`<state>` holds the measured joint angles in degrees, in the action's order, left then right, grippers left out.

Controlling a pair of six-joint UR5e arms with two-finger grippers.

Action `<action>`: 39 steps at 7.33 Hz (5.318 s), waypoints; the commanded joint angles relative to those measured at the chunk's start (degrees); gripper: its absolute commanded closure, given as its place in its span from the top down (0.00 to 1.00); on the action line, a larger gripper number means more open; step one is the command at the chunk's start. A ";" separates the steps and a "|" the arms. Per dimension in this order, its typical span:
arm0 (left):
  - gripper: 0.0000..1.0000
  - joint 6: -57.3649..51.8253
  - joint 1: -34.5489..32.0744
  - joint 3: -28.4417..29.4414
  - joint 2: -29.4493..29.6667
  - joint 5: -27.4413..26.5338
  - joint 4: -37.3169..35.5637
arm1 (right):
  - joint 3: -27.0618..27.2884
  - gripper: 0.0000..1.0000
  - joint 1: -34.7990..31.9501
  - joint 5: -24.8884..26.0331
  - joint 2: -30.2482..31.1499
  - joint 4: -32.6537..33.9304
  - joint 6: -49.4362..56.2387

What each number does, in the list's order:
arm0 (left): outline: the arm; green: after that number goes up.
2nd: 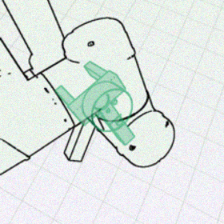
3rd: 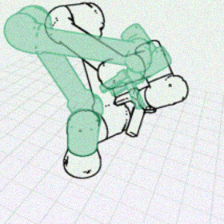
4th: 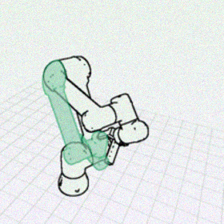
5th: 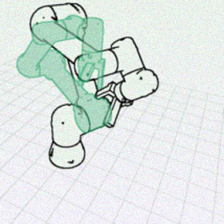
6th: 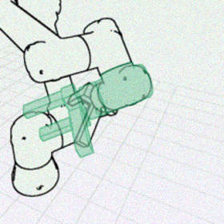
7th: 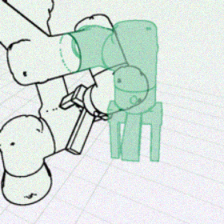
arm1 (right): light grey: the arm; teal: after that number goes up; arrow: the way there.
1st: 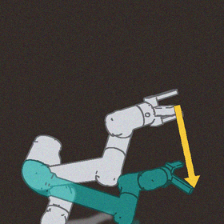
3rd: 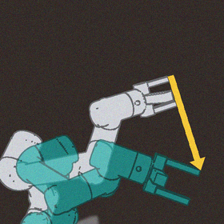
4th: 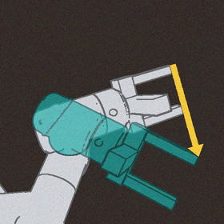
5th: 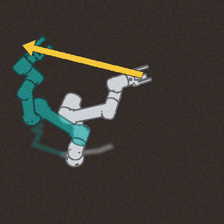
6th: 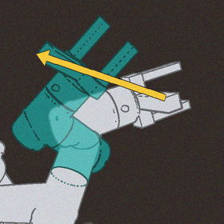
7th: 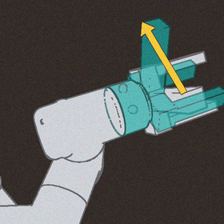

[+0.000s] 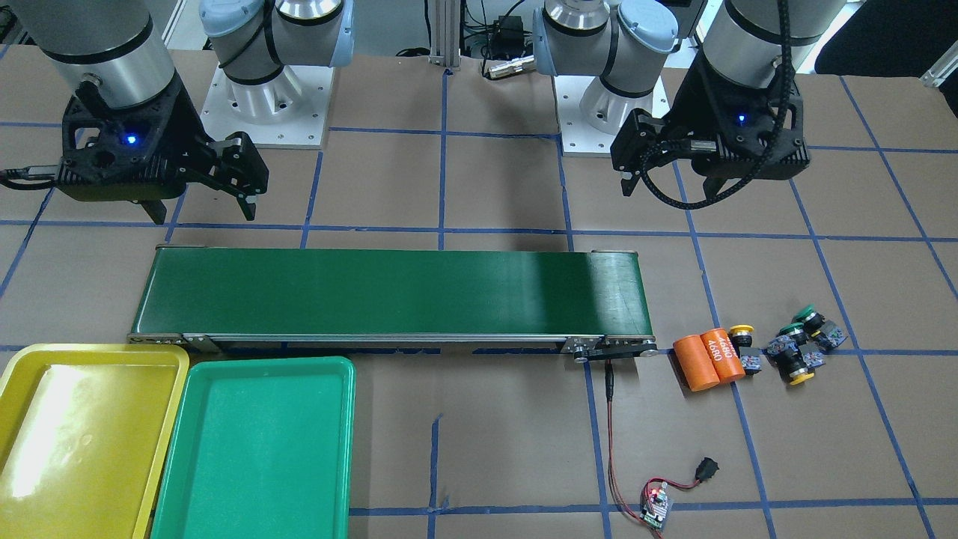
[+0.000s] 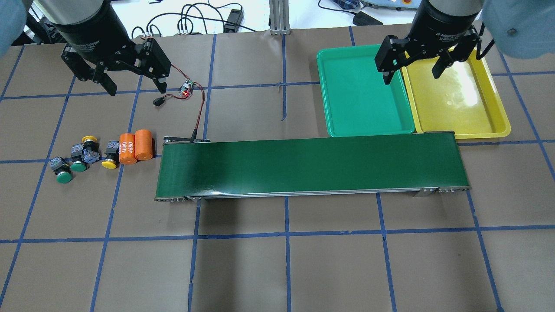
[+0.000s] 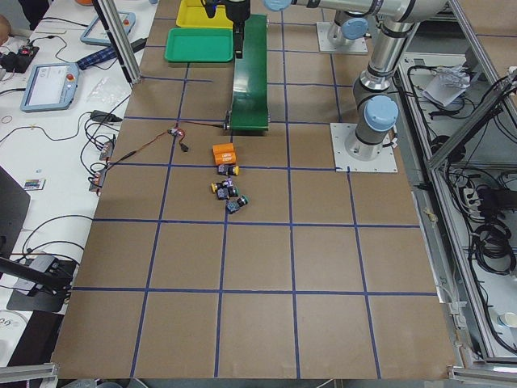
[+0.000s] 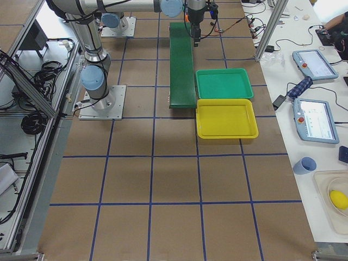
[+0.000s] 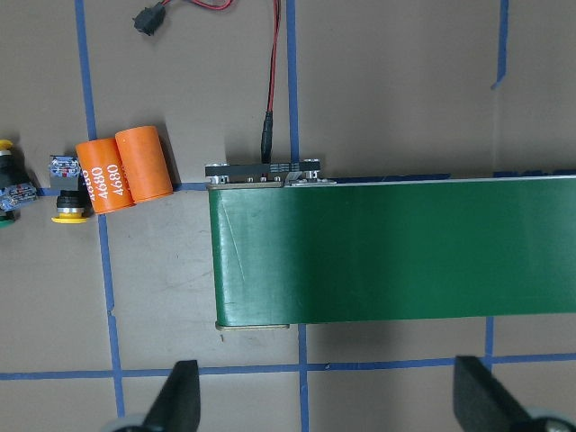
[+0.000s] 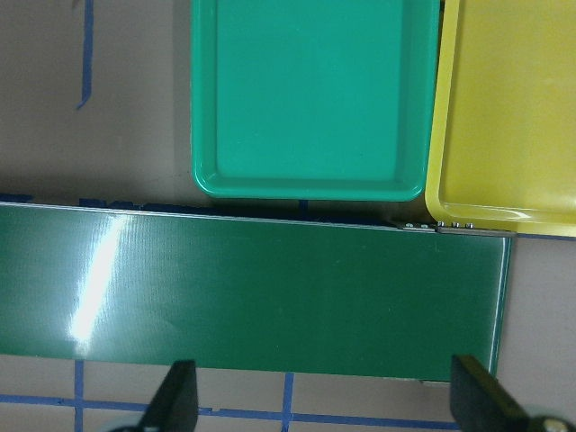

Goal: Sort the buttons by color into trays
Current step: 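Move the left gripper over the pile of push buttons, then lower the left gripper and grasp a yellow-capped push button, then carry the button onto the green conveyor belt and open the left gripper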

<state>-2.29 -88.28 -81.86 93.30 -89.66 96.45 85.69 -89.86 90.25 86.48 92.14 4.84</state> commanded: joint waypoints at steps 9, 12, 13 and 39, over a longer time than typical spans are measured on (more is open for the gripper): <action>1.00 -33.80 22.09 -7.79 12.85 -0.60 -11.10 | 0.09 1.00 0.21 -0.25 0.00 -0.47 0.08; 1.00 -43.82 25.68 -7.96 17.77 -0.60 -17.43 | 0.18 1.00 0.30 -0.34 0.00 -0.47 0.08; 1.00 -45.59 25.88 -7.96 19.36 -0.60 -17.35 | 0.18 1.00 0.30 -0.25 0.00 -0.47 0.08; 0.00 -50.18 25.35 -21.32 24.29 -1.13 -40.90 | 0.18 1.00 0.30 -0.43 0.00 -0.21 0.17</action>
<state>-52.59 -62.93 -103.26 117.63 -90.93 55.57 85.87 -89.59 89.75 86.49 91.96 4.97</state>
